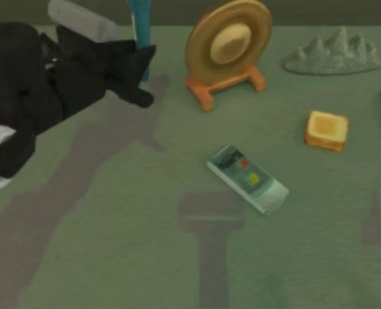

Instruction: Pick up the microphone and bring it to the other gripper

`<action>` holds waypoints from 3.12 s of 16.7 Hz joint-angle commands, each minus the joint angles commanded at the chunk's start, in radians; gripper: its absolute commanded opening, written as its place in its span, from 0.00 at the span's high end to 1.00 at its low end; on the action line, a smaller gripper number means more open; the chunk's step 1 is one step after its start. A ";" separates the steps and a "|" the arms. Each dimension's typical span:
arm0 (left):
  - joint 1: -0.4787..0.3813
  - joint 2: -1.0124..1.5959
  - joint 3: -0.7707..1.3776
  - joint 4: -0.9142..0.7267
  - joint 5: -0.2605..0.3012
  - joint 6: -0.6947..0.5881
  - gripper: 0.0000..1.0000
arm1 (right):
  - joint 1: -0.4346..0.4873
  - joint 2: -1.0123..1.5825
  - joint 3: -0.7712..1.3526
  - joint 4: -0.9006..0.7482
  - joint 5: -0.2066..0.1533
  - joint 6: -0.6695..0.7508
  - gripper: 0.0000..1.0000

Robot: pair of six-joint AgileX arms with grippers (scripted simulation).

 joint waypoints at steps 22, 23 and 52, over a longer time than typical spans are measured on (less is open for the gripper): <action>-0.306 -0.022 -0.048 0.311 -0.270 0.014 1.00 | 0.000 0.000 0.000 0.000 0.000 0.000 0.00; -0.306 -0.022 -0.048 0.311 -0.270 0.014 1.00 | 0.000 0.000 0.000 0.000 0.000 0.000 0.00; -0.306 -0.022 -0.048 0.311 -0.270 0.014 1.00 | 0.385 1.267 0.784 0.448 -0.609 -0.070 0.00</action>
